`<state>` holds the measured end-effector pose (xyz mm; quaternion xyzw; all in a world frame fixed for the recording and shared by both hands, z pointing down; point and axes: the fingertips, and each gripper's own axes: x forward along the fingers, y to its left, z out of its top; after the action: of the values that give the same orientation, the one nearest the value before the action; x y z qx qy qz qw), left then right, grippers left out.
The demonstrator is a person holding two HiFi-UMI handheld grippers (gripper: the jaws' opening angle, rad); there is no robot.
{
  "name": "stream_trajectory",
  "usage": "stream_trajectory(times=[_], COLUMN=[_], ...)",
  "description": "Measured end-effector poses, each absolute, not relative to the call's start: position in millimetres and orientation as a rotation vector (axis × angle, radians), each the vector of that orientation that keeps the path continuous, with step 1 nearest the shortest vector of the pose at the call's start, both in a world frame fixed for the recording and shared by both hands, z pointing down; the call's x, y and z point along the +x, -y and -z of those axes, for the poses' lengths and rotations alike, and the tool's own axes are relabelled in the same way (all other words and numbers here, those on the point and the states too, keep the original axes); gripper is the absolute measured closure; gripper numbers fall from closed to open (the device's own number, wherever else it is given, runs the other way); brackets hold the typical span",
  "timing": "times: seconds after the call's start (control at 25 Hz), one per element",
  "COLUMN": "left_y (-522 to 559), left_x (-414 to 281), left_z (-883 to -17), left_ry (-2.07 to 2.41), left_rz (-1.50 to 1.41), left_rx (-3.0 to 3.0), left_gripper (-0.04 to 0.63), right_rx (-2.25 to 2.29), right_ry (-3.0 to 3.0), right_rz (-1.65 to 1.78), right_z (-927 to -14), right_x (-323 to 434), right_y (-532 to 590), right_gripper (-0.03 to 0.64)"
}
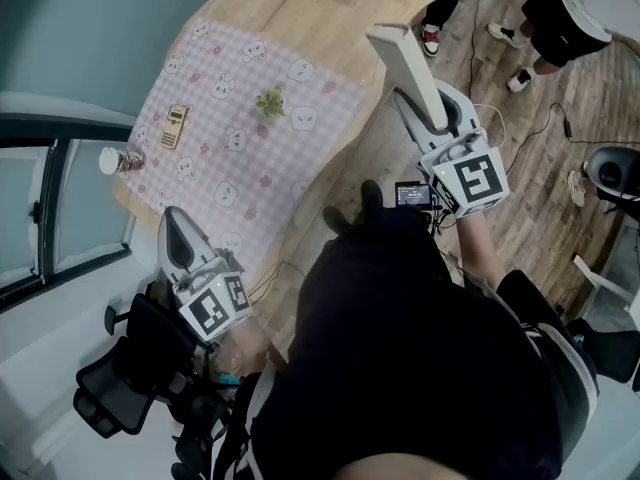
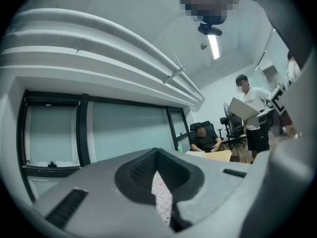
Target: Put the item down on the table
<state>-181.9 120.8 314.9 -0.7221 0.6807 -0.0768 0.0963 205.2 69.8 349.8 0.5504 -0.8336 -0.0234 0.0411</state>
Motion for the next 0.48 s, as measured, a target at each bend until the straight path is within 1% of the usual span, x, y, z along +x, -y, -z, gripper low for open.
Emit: stream_trajectory(times=[0.48], left_y=[-123.5], left_x=[-161.6], left_z=[-316.0], left_ry=[-2.049], left_rz=[0.237], left_rx=[-2.165], left_gripper=[0.597], right_rx=[1.633], right_ry=[2.642], right_rz=[0.012], right_z=[-355.5], right_x=[213.7], right_y=[-71.8], right_gripper=[0.468])
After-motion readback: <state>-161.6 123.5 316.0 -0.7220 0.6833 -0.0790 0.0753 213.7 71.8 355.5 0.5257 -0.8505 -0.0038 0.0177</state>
